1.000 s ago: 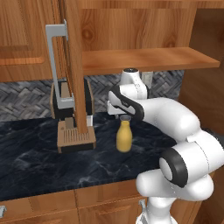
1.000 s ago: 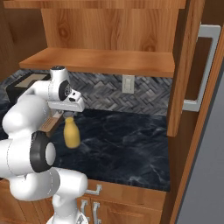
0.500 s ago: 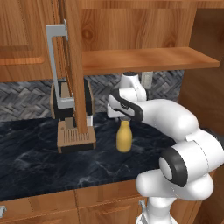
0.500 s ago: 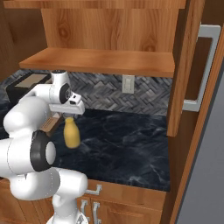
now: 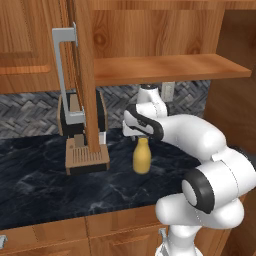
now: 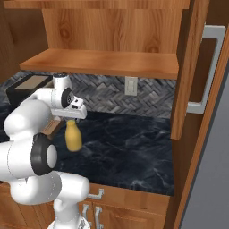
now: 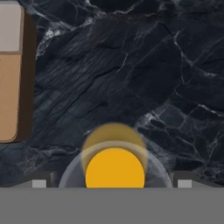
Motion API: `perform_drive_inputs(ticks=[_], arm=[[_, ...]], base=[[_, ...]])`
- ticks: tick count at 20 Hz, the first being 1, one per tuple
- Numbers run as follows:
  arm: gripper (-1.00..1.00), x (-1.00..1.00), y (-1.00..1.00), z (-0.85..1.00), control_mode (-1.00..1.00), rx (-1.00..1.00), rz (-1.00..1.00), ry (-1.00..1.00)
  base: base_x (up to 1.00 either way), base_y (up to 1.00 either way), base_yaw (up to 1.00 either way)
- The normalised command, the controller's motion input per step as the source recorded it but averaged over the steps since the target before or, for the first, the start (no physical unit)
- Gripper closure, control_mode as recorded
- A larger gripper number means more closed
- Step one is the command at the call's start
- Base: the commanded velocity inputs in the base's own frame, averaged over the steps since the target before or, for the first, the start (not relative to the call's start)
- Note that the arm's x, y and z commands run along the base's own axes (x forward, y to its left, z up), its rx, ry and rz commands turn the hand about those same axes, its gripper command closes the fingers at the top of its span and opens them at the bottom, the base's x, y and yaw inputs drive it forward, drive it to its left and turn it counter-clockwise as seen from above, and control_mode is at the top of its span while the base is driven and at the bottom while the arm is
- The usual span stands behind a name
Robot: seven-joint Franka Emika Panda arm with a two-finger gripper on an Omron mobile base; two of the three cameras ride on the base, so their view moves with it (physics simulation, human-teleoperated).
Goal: There is a tray on the dining counter. Grab the cup, mug, and pitcher and place them on the tray. The pitcher may be placed next to the tray if it cannot fit the tray.
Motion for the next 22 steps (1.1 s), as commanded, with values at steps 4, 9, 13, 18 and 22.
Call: perform_drive_inputs(ticks=[4,9,13,18,22], arm=[[-1.00,0.00,0.00,-0.11,-1.00,0.00,0.00,0.00],[-1.00,0.00,0.00,-0.09,-1.00,0.00,0.00,0.00],[-1.00,0.00,0.00,-0.08,-1.00,0.00,0.00,0.00],[-1.00,0.00,0.00,-0.07,-1.00,0.00,0.00,0.00],[1.00,0.00,0.00,-0.05,-1.00,0.00,0.00,0.00]], base=[[0.00,0.00,0.00],[0.00,0.00,0.00],[0.00,0.00,0.00],[0.00,0.00,0.00],[0.00,0.00,0.00]])
